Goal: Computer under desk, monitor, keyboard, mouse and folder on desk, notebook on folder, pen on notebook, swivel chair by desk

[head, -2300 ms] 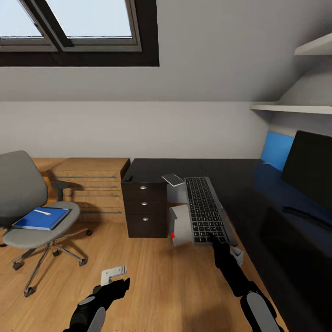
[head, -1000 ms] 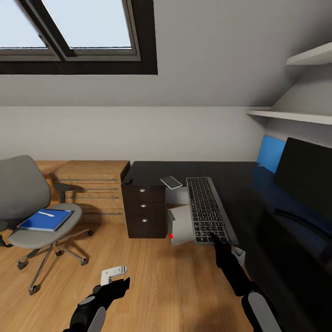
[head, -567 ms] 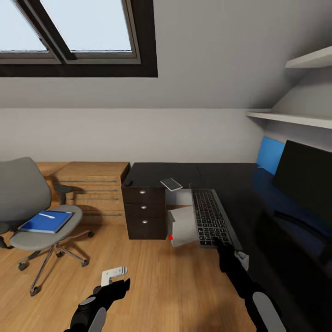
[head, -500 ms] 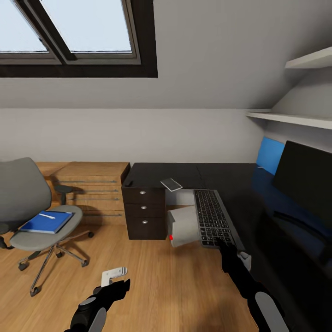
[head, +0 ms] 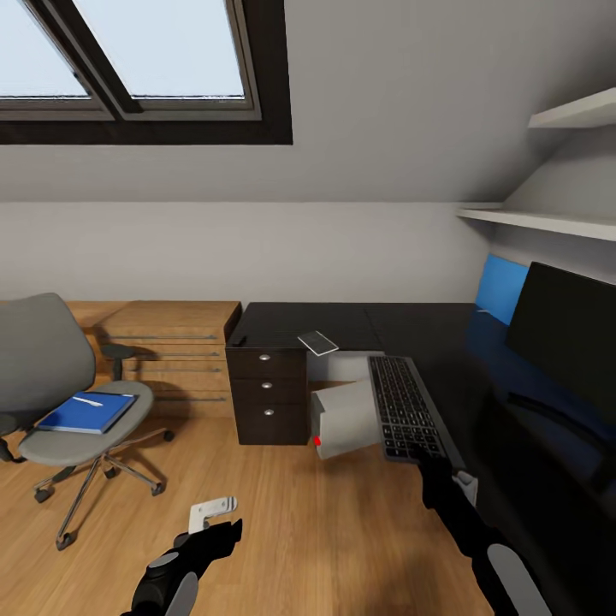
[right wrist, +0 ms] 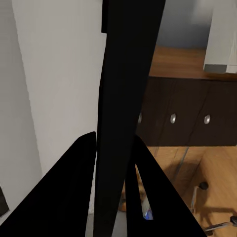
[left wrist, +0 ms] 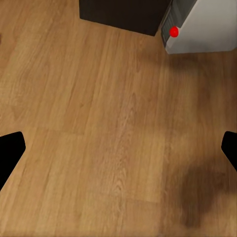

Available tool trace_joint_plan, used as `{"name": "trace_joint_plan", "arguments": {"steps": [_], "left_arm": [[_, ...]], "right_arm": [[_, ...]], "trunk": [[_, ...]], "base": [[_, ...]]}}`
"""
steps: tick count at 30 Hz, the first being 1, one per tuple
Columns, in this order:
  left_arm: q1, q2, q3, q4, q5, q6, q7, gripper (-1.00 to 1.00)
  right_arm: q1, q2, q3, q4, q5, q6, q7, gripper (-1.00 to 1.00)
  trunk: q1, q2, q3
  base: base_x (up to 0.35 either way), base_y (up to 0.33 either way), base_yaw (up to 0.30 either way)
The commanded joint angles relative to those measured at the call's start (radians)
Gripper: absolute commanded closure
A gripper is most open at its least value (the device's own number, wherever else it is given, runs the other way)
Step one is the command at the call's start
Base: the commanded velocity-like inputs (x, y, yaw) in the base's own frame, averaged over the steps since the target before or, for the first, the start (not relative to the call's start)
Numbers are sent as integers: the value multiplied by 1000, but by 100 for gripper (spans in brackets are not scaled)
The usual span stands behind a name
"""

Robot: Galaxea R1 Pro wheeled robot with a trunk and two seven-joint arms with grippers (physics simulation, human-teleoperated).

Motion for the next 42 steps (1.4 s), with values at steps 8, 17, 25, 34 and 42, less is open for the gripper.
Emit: {"name": "trace_joint_plan", "arguments": {"steps": [8, 17, 25, 34, 42], "left_arm": [[-1, 0, -1, 0, 10, 2, 11, -100], [-1, 0, -1, 0, 10, 3, 7, -100], [-1, -1, -1, 0, 10, 3, 9, -100], [-1, 0, -1, 0, 10, 3, 8, -100], [-1, 2, -1, 0, 10, 2, 8, -100]], "right_arm": [[-1, -2, 1, -4, -2, 6, 24, 100], [-1, -1, 1, -4, -10, 8, 29, 100], [-1, 4, 1, -3, -90, 7, 31, 100], [-1, 4, 10, 24, -96, 1, 32, 100], [-1, 4, 11, 29, -91, -3, 32, 100]], "trunk": [[0, -1, -1], [0, -1, -1], [0, -1, -1], [0, -1, -1], [0, -1, -1]], "base": [[-50, -138, 0], [-199, -214, 0], [-304, -133, 0], [-178, -283, 0], [3, -333, 0]]}}
